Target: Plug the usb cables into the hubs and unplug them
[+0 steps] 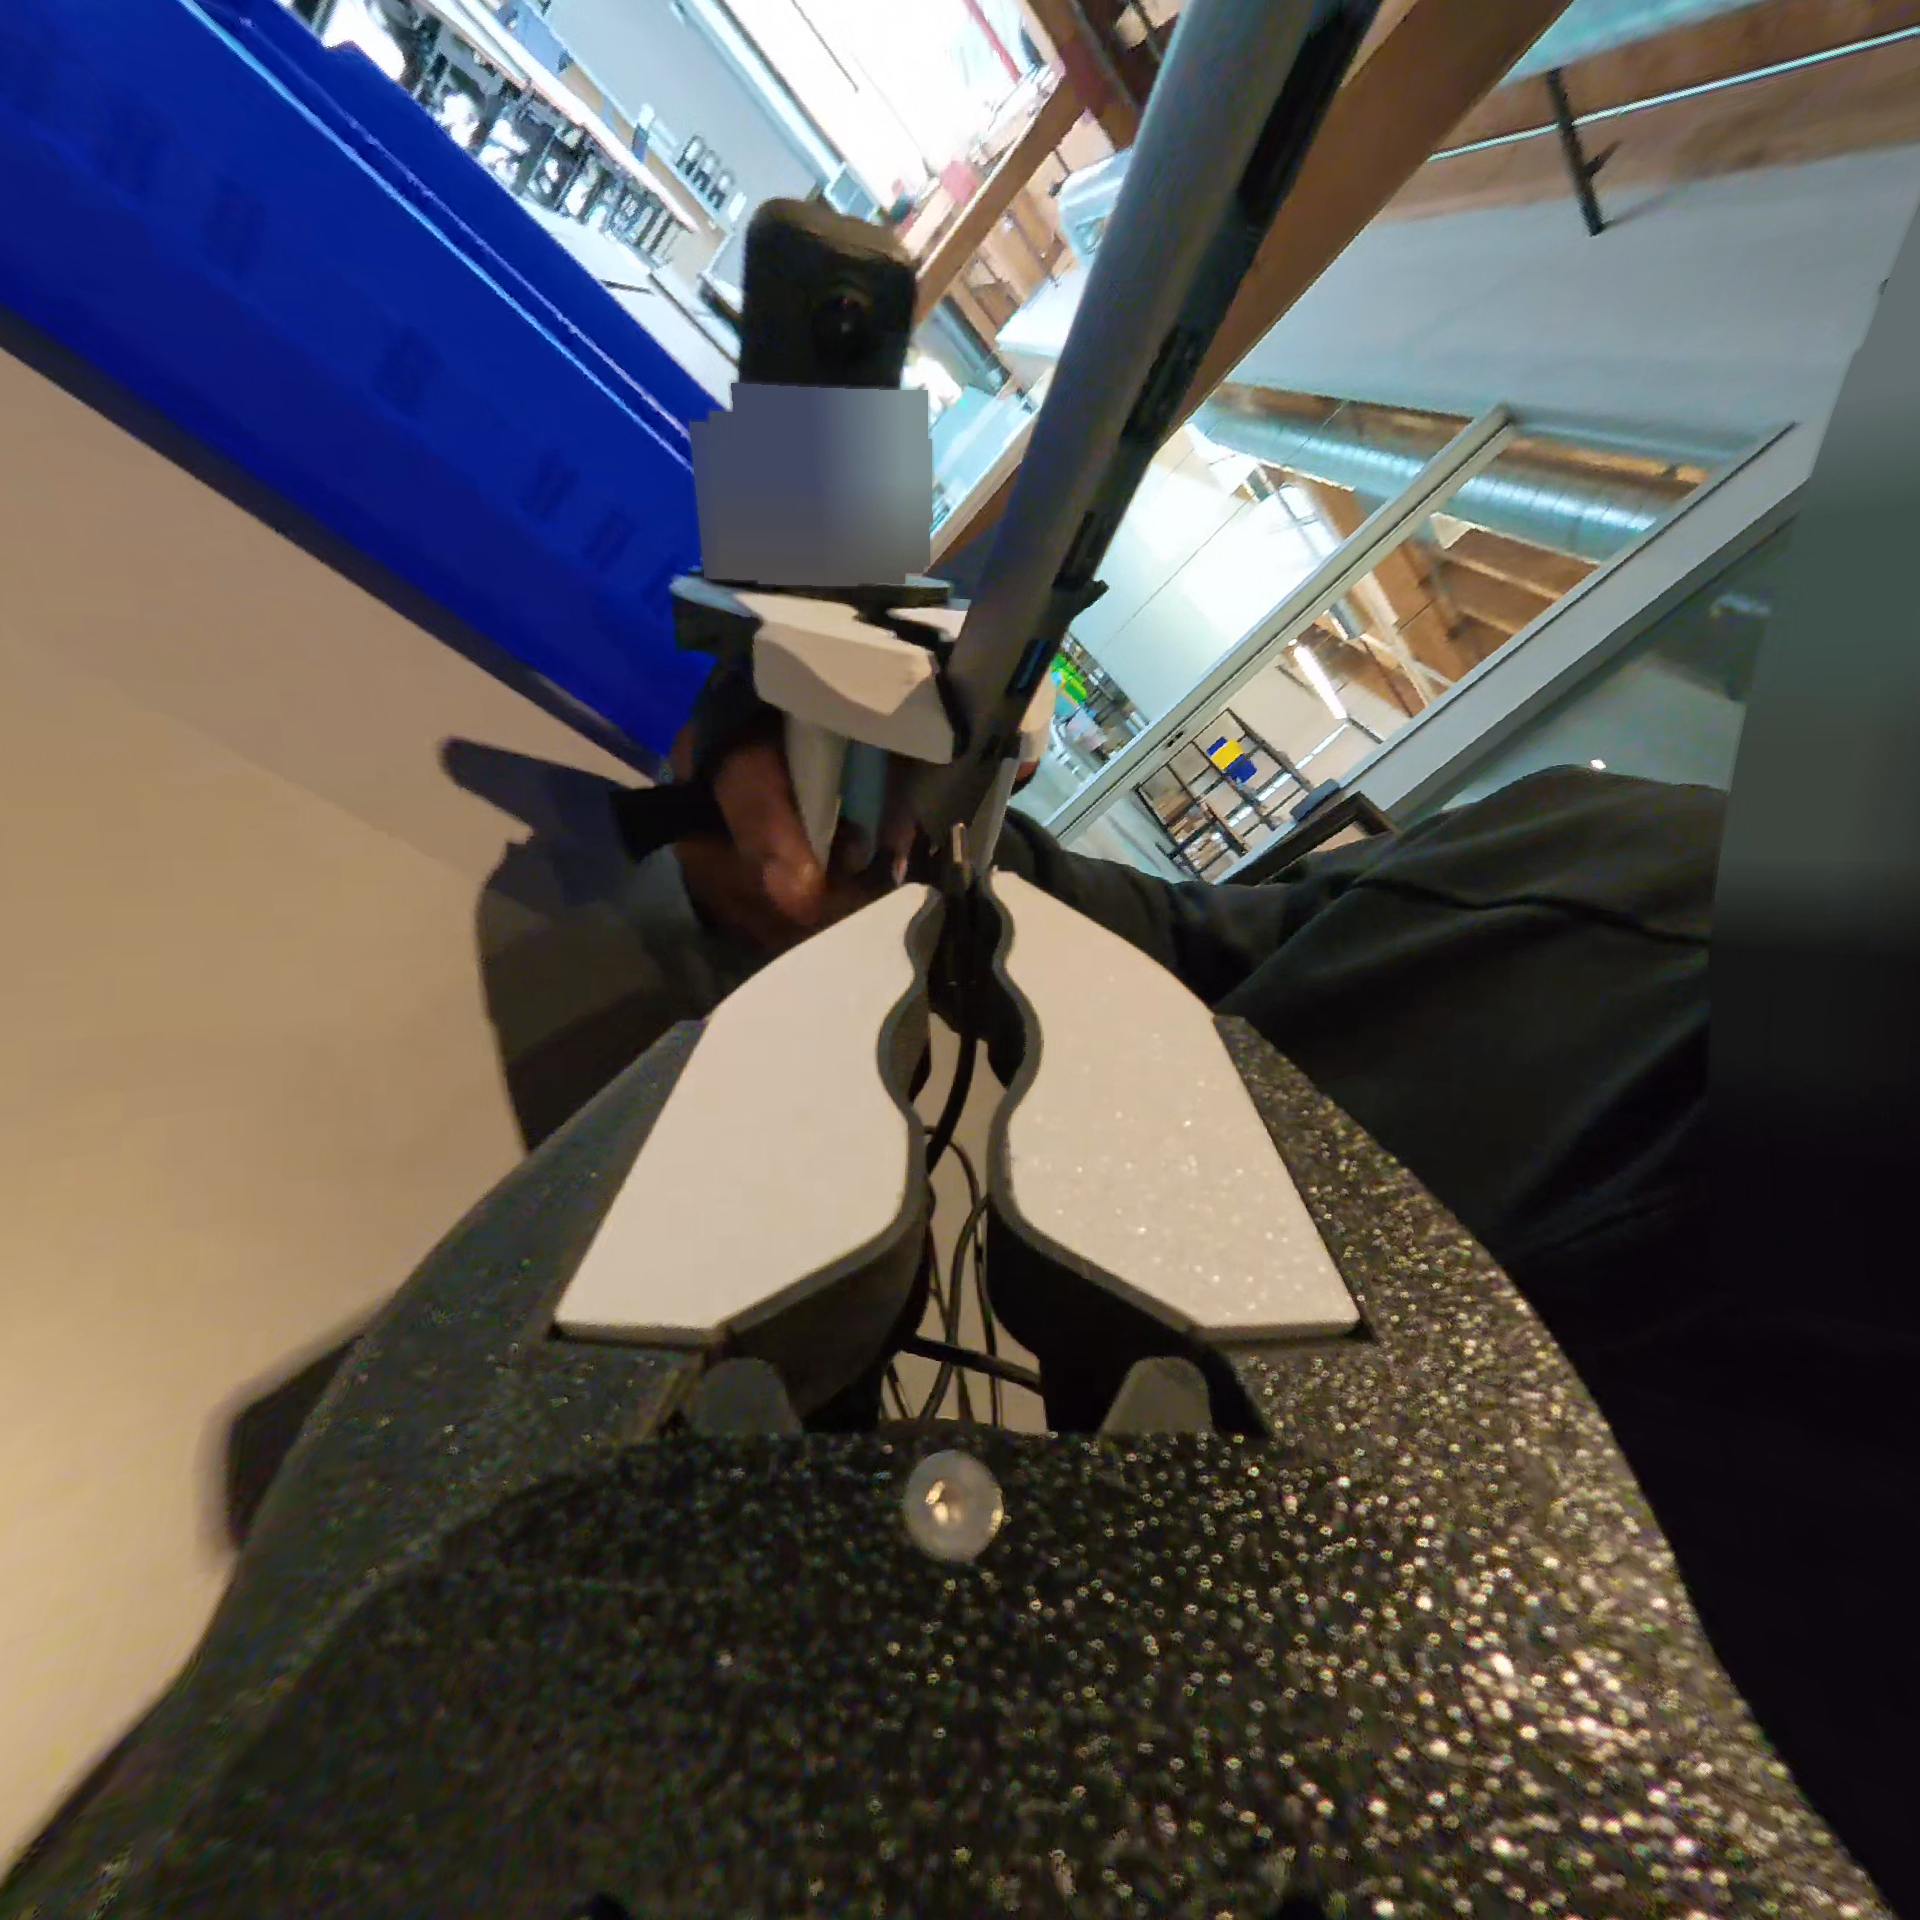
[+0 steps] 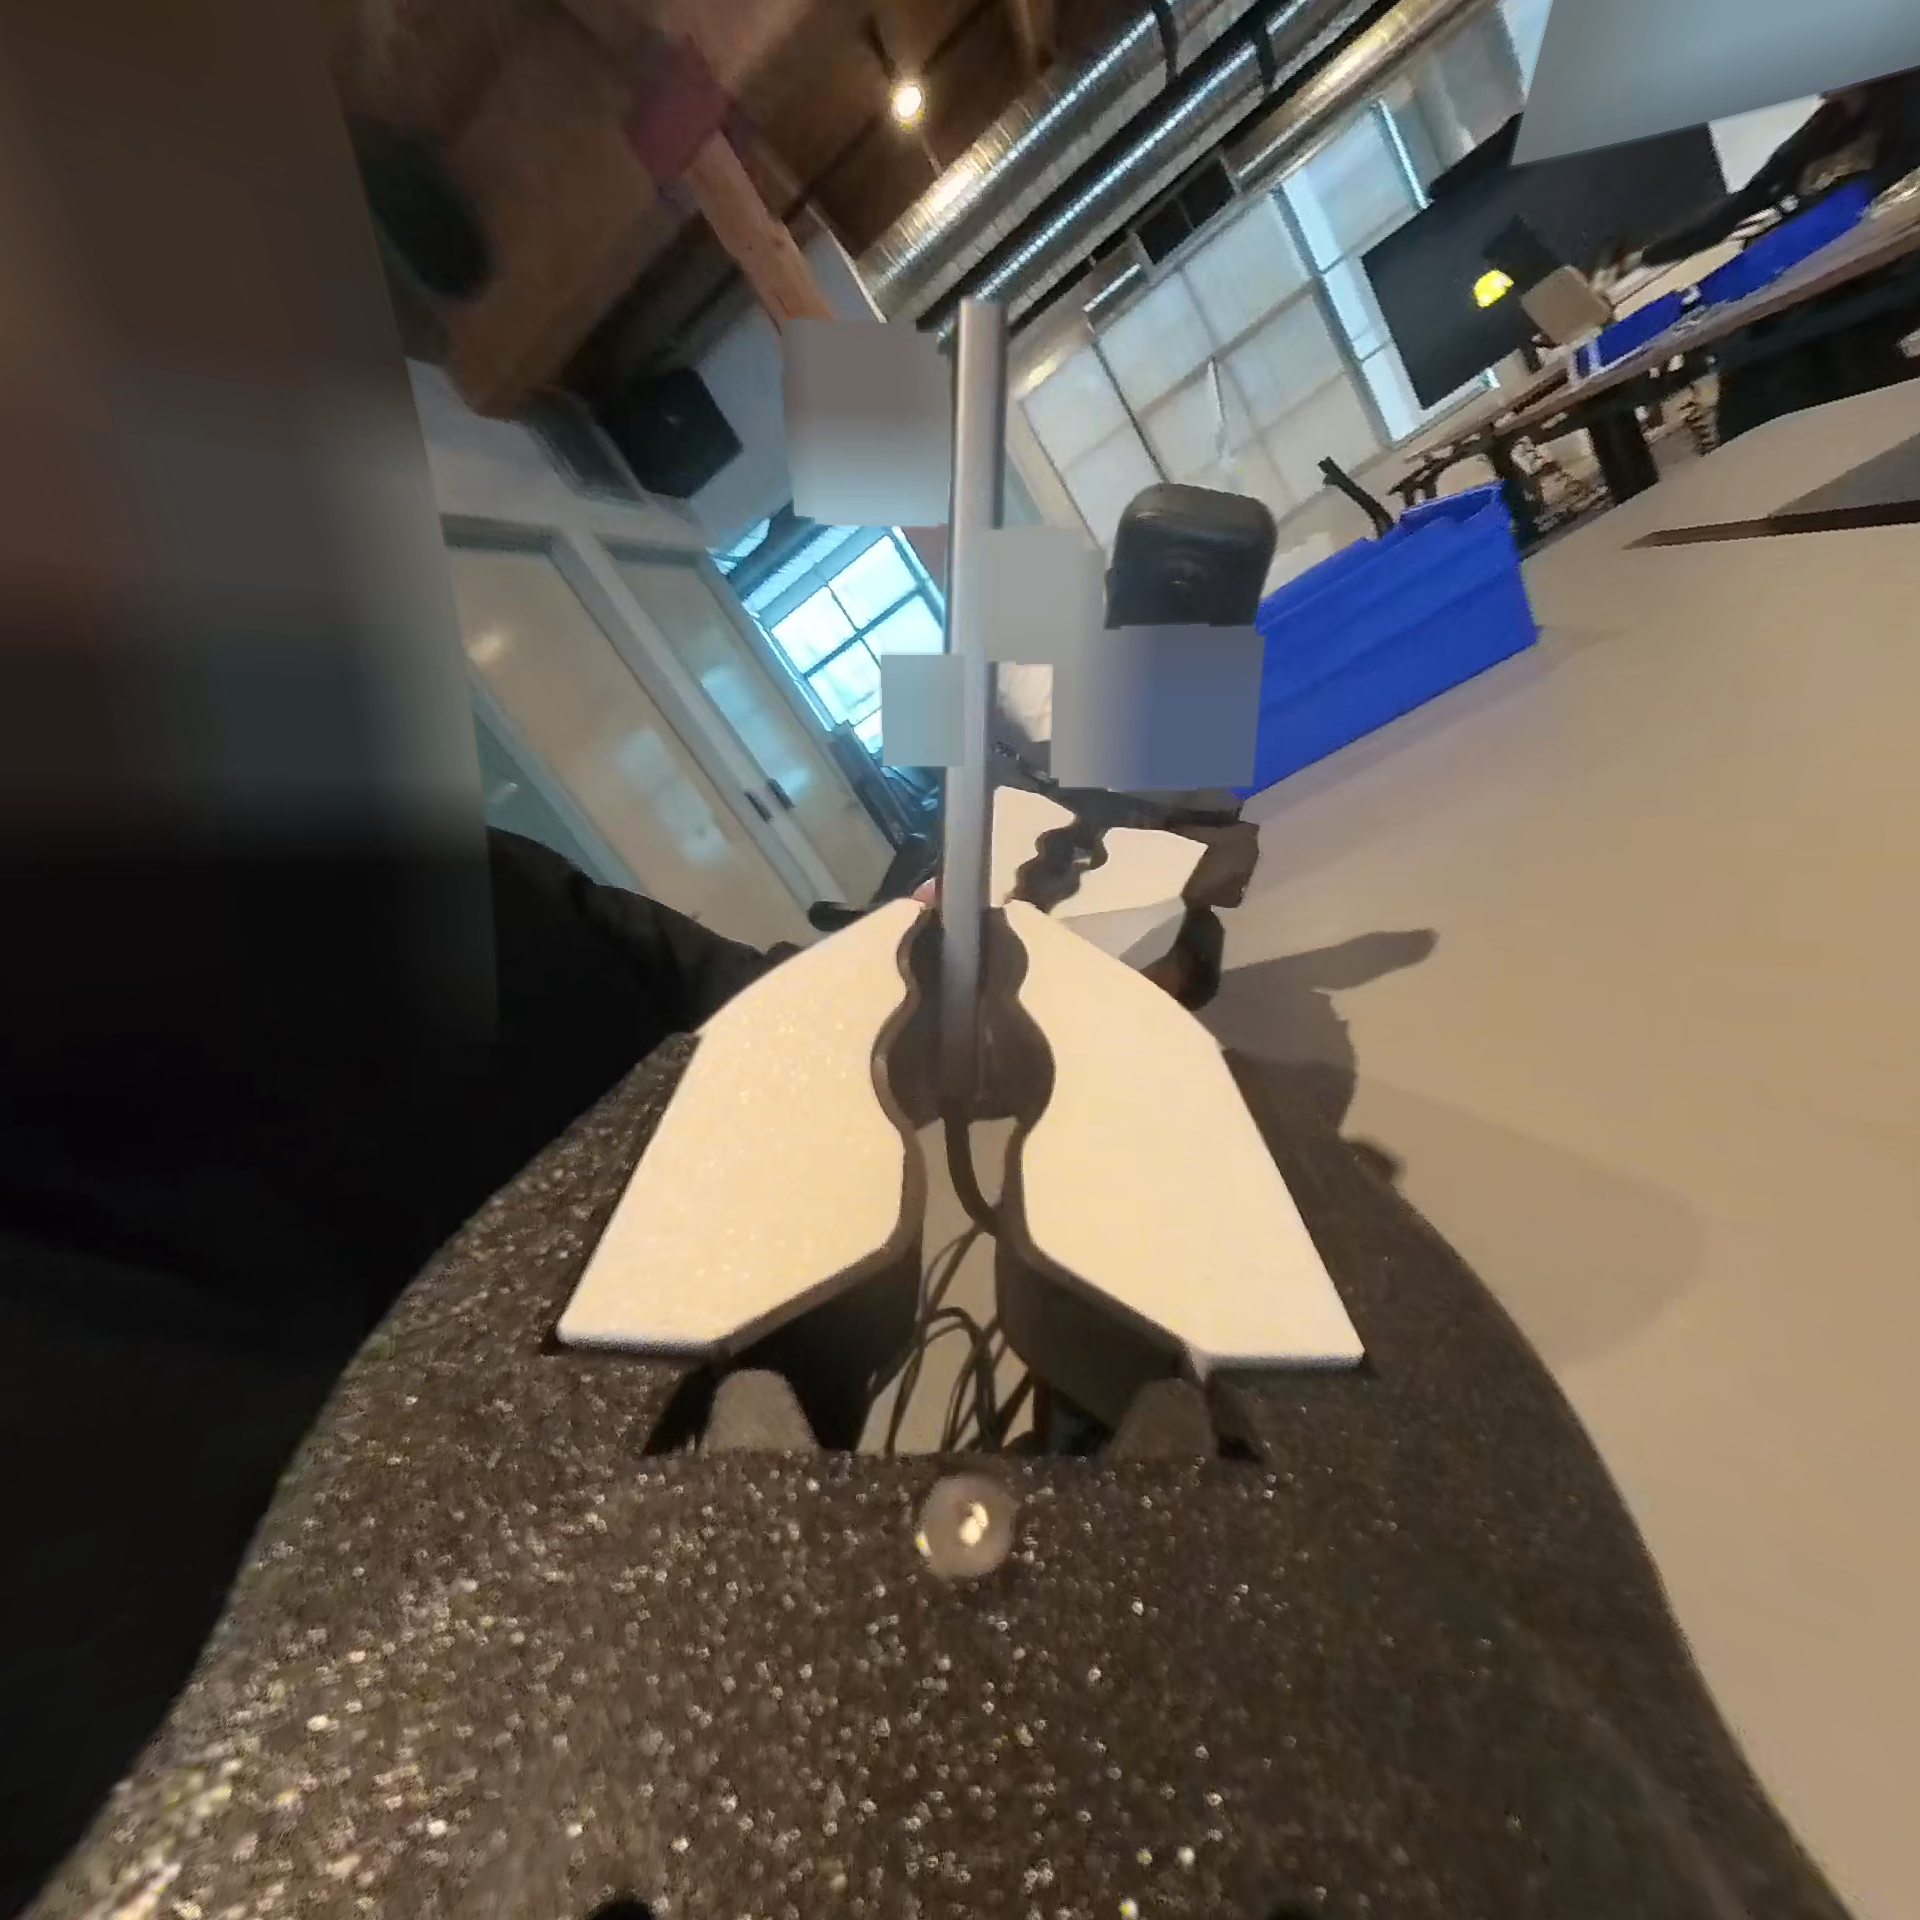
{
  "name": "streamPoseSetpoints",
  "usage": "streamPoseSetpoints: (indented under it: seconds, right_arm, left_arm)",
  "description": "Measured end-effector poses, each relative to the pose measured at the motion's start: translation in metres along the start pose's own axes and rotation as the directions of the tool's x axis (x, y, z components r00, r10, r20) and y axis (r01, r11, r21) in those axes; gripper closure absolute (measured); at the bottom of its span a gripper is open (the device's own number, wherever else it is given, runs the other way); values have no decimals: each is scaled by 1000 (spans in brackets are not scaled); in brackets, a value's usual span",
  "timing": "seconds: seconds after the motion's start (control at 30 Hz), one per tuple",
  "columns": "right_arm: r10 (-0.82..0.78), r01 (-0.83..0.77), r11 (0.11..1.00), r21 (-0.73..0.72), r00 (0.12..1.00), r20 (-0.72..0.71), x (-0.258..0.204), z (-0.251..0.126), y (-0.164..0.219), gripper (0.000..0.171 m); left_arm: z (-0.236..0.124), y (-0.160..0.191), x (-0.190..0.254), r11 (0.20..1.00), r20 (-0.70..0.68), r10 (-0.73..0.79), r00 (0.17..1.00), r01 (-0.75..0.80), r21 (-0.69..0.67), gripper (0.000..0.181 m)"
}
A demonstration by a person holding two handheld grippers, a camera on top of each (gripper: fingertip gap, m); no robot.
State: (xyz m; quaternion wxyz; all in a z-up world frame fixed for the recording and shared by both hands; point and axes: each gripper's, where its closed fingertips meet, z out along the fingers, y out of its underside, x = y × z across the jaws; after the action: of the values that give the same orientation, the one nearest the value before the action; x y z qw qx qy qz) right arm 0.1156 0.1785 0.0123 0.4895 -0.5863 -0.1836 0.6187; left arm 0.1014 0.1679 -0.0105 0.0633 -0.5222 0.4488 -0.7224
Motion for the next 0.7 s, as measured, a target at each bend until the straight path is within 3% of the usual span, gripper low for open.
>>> streamPoseSetpoints:
  seconds: [0.3,0.7]
  right_arm:
    - [41,-43,999,30,997,67,-1,4,2,162]
    - [-9,8,999,-51,1000,-14,5,7,12,162]
  left_arm:
    - [1,-2,4,999,-46,-15,999,17,39,176]
    - [-3,-5,3,999,-26,1,1000,0,43,176]
